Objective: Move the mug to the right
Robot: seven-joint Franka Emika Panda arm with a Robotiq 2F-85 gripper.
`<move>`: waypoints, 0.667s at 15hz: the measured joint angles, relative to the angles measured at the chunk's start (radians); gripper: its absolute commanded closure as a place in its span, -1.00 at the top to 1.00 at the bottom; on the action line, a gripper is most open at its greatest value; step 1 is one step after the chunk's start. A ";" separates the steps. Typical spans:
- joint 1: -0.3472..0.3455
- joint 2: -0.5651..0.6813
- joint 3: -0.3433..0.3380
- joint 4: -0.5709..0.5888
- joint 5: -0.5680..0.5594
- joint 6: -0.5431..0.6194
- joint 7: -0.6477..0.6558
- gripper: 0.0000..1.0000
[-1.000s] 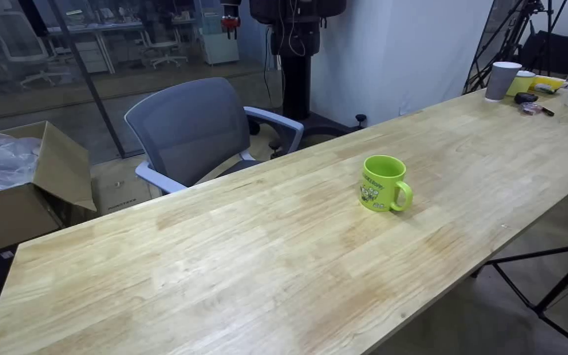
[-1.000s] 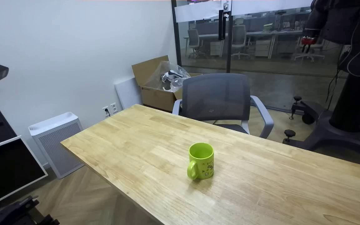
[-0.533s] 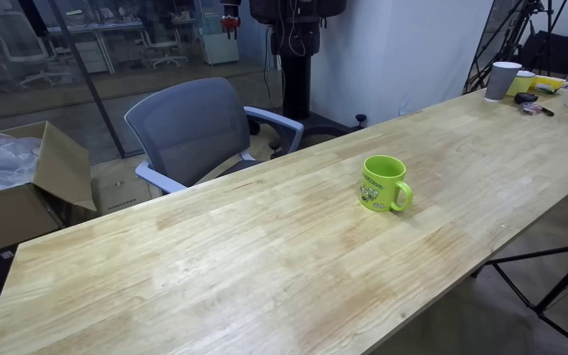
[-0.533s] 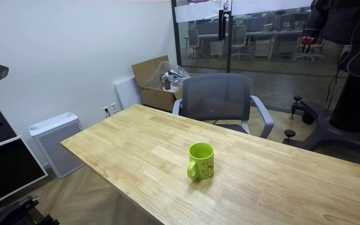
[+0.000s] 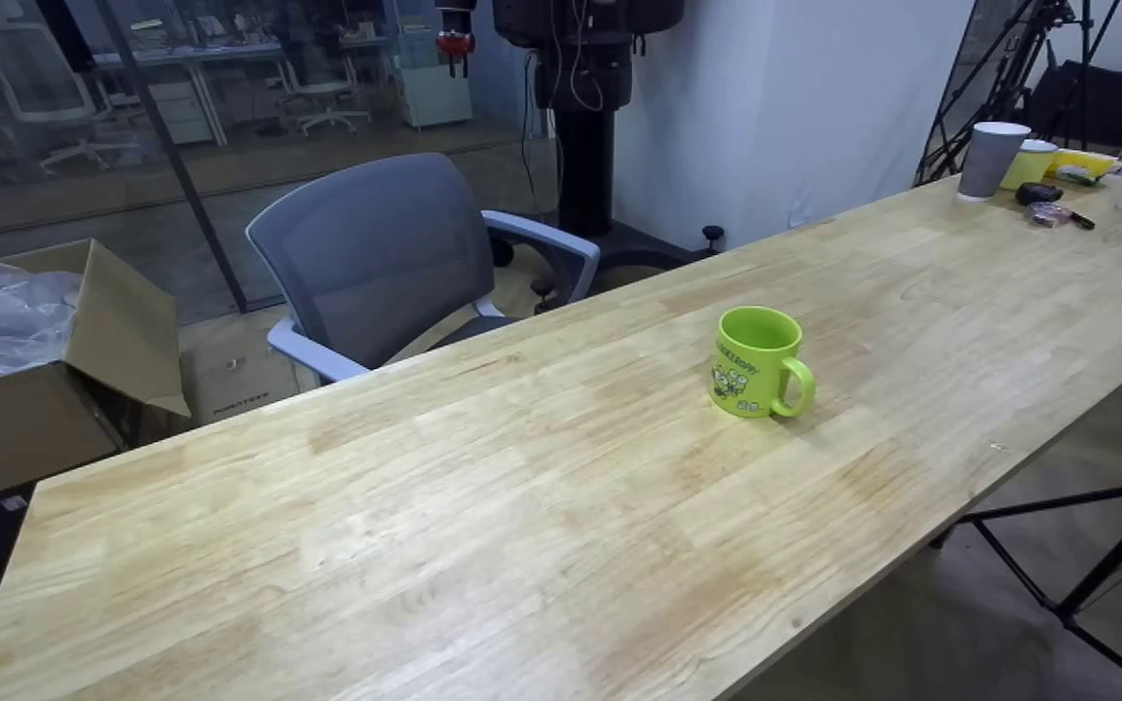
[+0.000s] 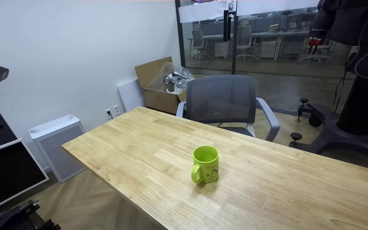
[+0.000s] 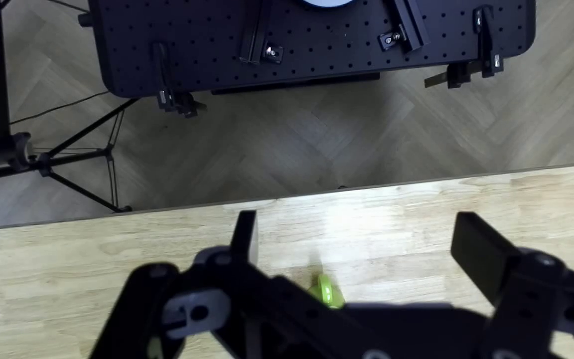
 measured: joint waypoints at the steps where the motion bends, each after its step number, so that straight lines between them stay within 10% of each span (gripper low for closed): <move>1: 0.000 0.000 0.000 0.000 0.000 0.000 0.000 1.00; 10: -0.002 0.000 -0.018 -0.007 -0.021 0.175 -0.020 1.00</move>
